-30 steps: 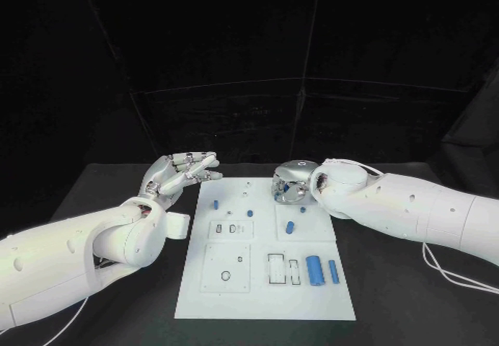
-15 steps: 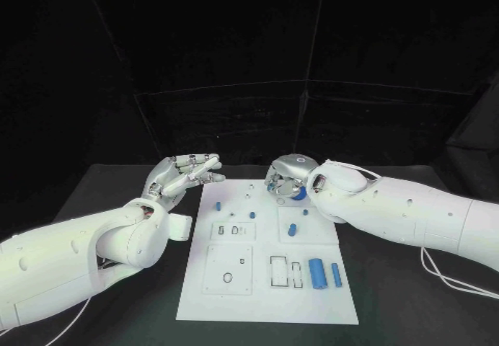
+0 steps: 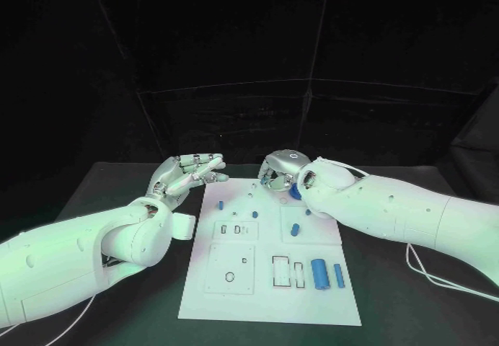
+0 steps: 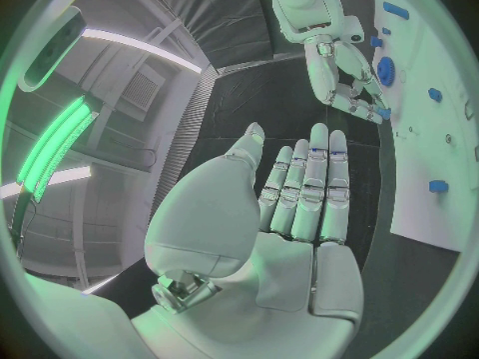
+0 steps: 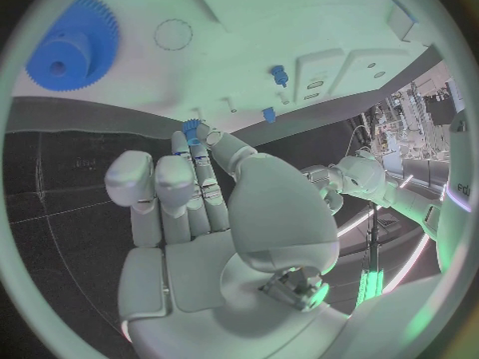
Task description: Assemble the parts on the task board
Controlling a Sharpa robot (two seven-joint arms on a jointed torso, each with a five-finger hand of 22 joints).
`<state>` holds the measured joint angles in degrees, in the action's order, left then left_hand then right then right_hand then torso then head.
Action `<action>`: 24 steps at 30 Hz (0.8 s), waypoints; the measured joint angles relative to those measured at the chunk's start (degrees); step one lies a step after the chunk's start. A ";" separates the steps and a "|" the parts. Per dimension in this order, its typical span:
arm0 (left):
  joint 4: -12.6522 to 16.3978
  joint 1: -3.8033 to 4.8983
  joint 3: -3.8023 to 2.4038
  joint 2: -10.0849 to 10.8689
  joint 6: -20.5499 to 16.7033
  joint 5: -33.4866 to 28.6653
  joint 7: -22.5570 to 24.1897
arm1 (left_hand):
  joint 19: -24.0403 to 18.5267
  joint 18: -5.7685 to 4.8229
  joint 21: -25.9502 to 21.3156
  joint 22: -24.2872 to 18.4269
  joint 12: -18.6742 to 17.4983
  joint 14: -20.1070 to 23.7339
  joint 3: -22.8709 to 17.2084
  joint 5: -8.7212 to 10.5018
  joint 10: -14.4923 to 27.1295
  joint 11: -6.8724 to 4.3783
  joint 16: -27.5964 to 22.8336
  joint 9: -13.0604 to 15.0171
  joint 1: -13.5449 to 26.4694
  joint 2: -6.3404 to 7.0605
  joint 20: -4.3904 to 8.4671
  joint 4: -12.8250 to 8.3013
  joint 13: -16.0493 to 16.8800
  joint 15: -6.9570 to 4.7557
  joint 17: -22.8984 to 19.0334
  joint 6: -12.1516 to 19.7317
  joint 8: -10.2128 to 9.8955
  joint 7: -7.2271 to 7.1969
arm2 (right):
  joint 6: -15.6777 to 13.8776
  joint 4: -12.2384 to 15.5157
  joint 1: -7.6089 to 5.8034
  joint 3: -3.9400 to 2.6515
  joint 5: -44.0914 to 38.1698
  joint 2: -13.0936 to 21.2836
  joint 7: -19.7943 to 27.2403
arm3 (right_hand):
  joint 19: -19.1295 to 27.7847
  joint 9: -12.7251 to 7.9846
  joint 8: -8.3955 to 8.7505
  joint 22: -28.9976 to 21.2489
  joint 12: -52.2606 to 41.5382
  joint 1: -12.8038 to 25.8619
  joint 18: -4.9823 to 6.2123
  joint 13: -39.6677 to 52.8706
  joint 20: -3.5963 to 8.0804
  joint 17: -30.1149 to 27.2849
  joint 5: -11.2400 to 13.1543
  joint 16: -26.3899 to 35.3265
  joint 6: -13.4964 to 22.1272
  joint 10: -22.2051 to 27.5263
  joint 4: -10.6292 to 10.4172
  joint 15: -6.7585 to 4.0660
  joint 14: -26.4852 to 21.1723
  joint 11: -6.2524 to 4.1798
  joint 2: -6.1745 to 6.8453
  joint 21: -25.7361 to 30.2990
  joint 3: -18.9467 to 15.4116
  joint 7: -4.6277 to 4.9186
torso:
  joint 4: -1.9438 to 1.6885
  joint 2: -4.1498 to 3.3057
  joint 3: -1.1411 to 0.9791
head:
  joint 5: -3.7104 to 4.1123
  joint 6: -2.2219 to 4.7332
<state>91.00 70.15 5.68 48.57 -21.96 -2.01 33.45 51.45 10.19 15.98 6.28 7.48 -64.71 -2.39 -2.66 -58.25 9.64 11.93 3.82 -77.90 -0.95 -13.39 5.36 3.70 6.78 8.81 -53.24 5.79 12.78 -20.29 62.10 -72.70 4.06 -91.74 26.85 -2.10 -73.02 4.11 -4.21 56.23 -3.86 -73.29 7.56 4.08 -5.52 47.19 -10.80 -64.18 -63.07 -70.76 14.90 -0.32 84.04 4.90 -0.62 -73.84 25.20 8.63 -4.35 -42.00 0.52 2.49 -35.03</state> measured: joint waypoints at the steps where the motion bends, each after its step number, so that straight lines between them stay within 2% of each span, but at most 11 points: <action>1: 0.01 0.00 0.00 0.00 0.00 0.00 -0.01 | 0.00 0.00 0.00 0.00 0.00 0.00 0.00 0.00 0.00 0.00 0.00 0.00 0.00 0.00 0.00 0.00 0.00 0.00 0.00 0.00 0.00 0.00 | -0.02 -0.18 0.00 0.00 0.06 -0.18 0.01 | 0.00 0.00 0.00 0.00 0.00 0.02 0.00 0.00 0.00 0.04 0.00 0.00 0.00 0.00 0.00 0.00 0.00 0.00 0.02 0.00 0.00 0.00 | -0.01 -0.03 0.01 | -0.01 0.00; 8: 0.11 0.01 0.00 0.03 0.04 0.00 -0.12 | 0.00 0.00 0.00 0.00 0.00 0.00 0.00 0.00 0.00 0.00 0.00 0.00 0.00 0.00 0.00 0.00 0.00 0.00 0.00 0.00 0.00 0.00 | -0.05 -1.31 0.00 0.00 0.45 -1.28 0.01 | 0.00 -0.01 0.00 0.00 0.00 0.24 0.00 -0.02 0.00 0.04 0.00 0.00 0.00 0.00 0.00 0.00 0.00 0.00 0.24 0.00 0.00 0.00 | -0.04 -0.21 0.03 | -0.03 0.17; 24: 0.36 0.05 0.00 0.05 0.16 0.01 -0.47 | 0.00 0.00 0.00 -0.06 0.00 0.00 0.00 0.00 0.00 0.00 0.00 0.01 0.00 0.00 0.00 0.00 0.00 0.00 0.03 0.00 0.00 0.00 | 0.09 -2.33 0.00 0.00 0.81 -3.05 0.16 | 0.00 -0.03 0.06 0.19 0.01 0.48 0.01 -0.12 0.00 0.22 0.05 -0.26 0.01 -0.20 -0.22 0.00 0.00 -0.20 0.47 -0.26 0.21 0.00 | -0.19 -0.69 0.09 | -0.21 0.08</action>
<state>91.36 70.20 5.68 48.63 -21.80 -2.00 32.98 51.45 10.19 15.98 6.22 7.49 -64.71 -2.39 -2.66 -58.25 9.63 11.93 3.83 -77.90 -0.96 -13.39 5.36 3.71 6.78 8.84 -53.24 5.79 12.78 -20.20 59.77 -72.70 4.06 -90.94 23.80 -1.94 -73.01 4.08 -4.15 56.42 -3.85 -72.81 7.57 3.96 -5.52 47.41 -10.75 -64.44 -63.06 -70.95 14.68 -0.32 84.04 4.71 -0.14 -74.10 25.41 8.64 -4.54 -42.69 0.61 2.28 -34.95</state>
